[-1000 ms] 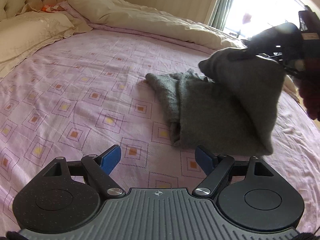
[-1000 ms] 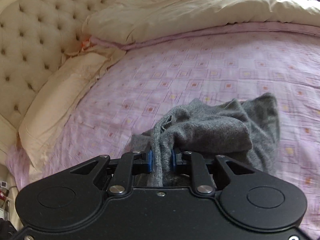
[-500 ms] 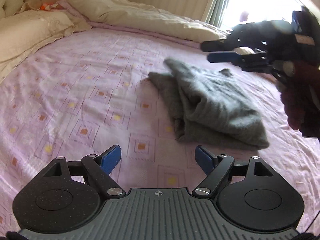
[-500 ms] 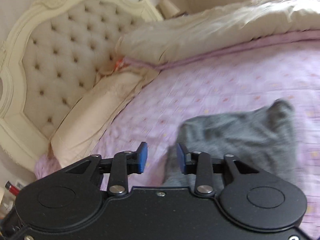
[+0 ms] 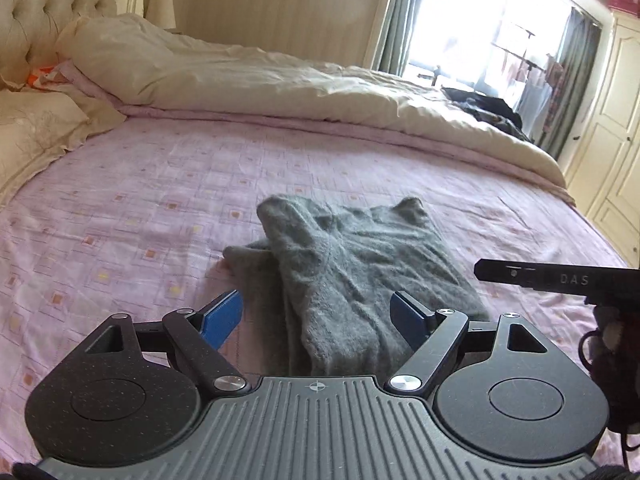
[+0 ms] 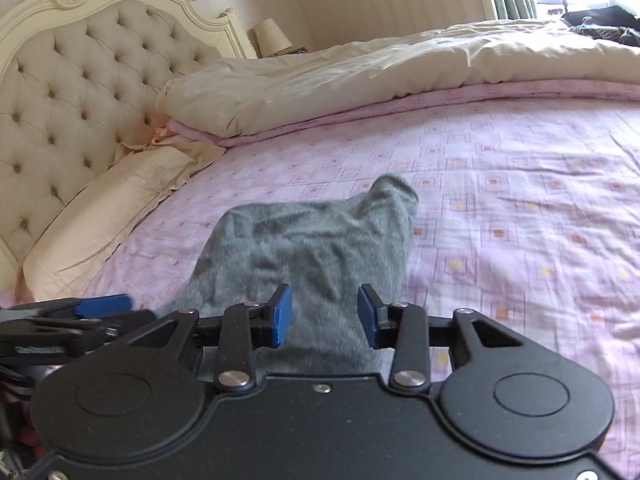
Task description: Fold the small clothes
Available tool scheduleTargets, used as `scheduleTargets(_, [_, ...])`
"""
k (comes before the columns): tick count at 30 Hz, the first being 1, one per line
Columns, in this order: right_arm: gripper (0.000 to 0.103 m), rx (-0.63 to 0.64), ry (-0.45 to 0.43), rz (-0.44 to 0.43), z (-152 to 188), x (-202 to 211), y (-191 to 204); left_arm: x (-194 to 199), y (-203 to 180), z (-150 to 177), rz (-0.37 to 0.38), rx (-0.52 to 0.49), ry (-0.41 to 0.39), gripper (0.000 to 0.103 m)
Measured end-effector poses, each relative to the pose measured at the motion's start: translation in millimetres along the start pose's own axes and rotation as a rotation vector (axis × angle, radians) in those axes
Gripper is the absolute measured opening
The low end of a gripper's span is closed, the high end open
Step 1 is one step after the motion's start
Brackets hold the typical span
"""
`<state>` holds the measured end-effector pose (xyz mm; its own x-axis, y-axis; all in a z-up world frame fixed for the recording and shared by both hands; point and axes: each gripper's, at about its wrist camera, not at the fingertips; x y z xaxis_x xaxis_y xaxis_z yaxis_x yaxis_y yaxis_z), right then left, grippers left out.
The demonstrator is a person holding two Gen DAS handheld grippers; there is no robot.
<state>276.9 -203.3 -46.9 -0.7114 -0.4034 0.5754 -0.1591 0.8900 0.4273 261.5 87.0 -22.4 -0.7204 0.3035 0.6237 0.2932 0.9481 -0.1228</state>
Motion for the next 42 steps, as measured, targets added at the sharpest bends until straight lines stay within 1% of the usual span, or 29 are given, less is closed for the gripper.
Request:
scheduleTargets(2, [0.049, -0.004, 0.004, -0.010, 5.6, 0.1, 0.7, -13.6, -3.6, 6.6, 0.025, -0.026, 0.034, 0.081])
scheduleTargets(3, [0.049, -0.002, 0.006, -0.015, 9.6, 1.3, 0.3, -20.8, -4.2, 9.0, 0.016, -0.034, 0.061, 0.079])
scheduleTargets(4, [0.049, -0.002, 0.006, -0.021, 12.8, 2.6, 0.4, -27.7, -4.1, 12.3, 0.005, -0.037, 0.088, 0.073])
scheduleTargets(5, [0.049, -0.005, 0.005, -0.027, 15.2, 3.6, 0.3, -30.4, -2.0, 15.0, 0.025, -0.027, 0.091, 0.035])
scheduleTargets(6, [0.049, -0.009, 0.003, -0.033, 17.4, 4.6, -0.1, -30.8, 1.5, 17.1, 0.058, 0.002, 0.083, 0.005])
scheduleTargets(7, [0.049, -0.012, 0.000, -0.040, 19.2, 5.9, -0.6, -27.9, 6.9, 20.2, 0.088, 0.052, 0.067, 0.004])
scheduleTargets(8, [0.049, -0.011, -0.003, -0.041, 20.8, 7.2, -0.8, -24.6, 10.8, 22.6, 0.102, 0.089, 0.056, 0.004])
scheduleTargets(9, [0.049, -0.007, -0.006, -0.040, 22.2, 8.5, -0.8, -20.3, 12.2, 24.7, 0.104, 0.103, 0.048, 0.004])
scheduleTargets(12, [0.049, 0.006, -0.004, -0.040, 25.8, 7.8, -2.4, -4.9, 11.3, 39.7, 0.096, 0.106, 0.042, 0.004])
scheduleTargets(15, [0.049, 0.012, 0.006, -0.022, 28.7, 2.8, -3.7, -11.9, 14.9, 53.0, 0.074, 0.120, 0.097, 0.004])
scheduleTargets(16, [0.049, 0.009, 0.004, -0.019, 29.3, 2.6, -4.3, -15.1, 16.8, 55.0, 0.066, 0.119, 0.102, 0.004])
scheduleTargets(17, [0.052, 0.008, 0.001, -0.017, 29.7, 3.0, -5.2, -16.8, 17.6, 55.4, 0.069, 0.109, 0.106, 0.004])
scheduleTargets(18, [0.055, 0.010, -0.001, -0.018, 29.8, 3.7, -5.9, -15.9, 16.6, 53.6, 0.071, 0.091, 0.102, 0.007])
scheduleTargets(19, [0.061, 0.016, -0.005, -0.014, 29.8, 4.7, -6.5, -12.5, 14.5, 50.4, 0.062, 0.067, 0.092, 0.007])
scheduleTargets(20, [0.062, 0.025, -0.009, -0.011, 30.0, 5.9, -7.0, -7.5, 11.2, 46.5, 0.046, 0.039, 0.080, 0.008])
scheduleTargets(22, [0.062, 0.041, -0.019, 0.003, 30.0, 7.9, -8.0, 9.0, 4.6, 36.6, -0.010, -0.020, 0.036, 0.027])
scheduleTargets(23, [0.063, 0.044, -0.026, 0.010, 30.0, 8.7, -9.0, 18.9, 1.9, 31.4, -0.034, -0.046, -0.002, 0.042])
scheduleTargets(24, [0.065, 0.042, -0.035, 0.012, 29.7, 9.3, -10.1, 28.4, -0.9, 26.0, -0.055, -0.072, -0.047, 0.048])
scheduleTargets(25, [0.070, 0.037, -0.041, 0.011, 29.7, 9.5, -11.2, 36.9, -3.9, 19.2, -0.073, -0.096, -0.093, 0.049])
scheduleTargets(26, [0.073, 0.030, -0.049, 0.011, 30.0, 9.7, -12.3, 41.7, -6.9, 11.3, -0.084, -0.116, -0.126, 0.053])
scheduleTargets(27, [0.074, 0.023, -0.057, 0.012, 30.4, 10.1, -13.2, 42.4, -9.9, 2.6, -0.088, -0.132, -0.147, 0.064])
scheduleTargets(29, [0.075, 0.018, -0.070, 0.015, 30.7, 10.6, -13.9, 34.5, -14.9, -14.7, -0.070, -0.151, -0.161, 0.074])
scheduleTargets(31, [0.077, 0.020, -0.075, 0.016, 31.2, 11.1, -14.5, 17.9, -21.7, -28.0, -0.071, -0.164, -0.171, 0.074])
scheduleTargets(33, [0.077, 0.029, -0.081, 0.019, 32.0, 11.8, -14.2, -2.6, -29.7, -34.1, -0.069, -0.187, -0.154, 0.074])
scheduleTargets(35, [0.077, 0.037, -0.081, 0.020, 32.1, 11.7, -14.8, -28.9, -36.6, -35.7, -0.059, -0.210, -0.113, 0.074])
scheduleTargets(38, [0.077, 0.051, -0.079, 0.014, 31.2, 10.6, -14.5, -63.4, -33.4, -26.1, -0.096, -0.239, -0.050, 0.073])
scheduleTargets(39, [0.077, 0.068, -0.082, 0.014, 30.3, 10.4, -13.3, -73.1, -26.9, -20.5, -0.111, -0.236, -0.011, 0.073])
scheduleTargets(41, [0.077, 0.112, -0.095, 0.008, 26.6, 9.4, -9.0, -89.1, -8.9, -6.5, -0.157, -0.187, 0.086, 0.073])
scheduleTargets(42, [0.077, 0.136, -0.102, -0.004, 23.6, 8.1, -6.2, -89.0, 2.5, 0.1, -0.138, -0.129, 0.085, 0.075])
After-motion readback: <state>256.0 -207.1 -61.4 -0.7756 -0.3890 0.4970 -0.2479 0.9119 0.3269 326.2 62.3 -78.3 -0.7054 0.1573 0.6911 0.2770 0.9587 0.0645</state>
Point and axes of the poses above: each gripper's, at about its wrist camera, not at the fingertips, and x roughly against the way its jaws point, y to its left, z to its underside, and after that the axes turned 4 degrees about -x, right-handed
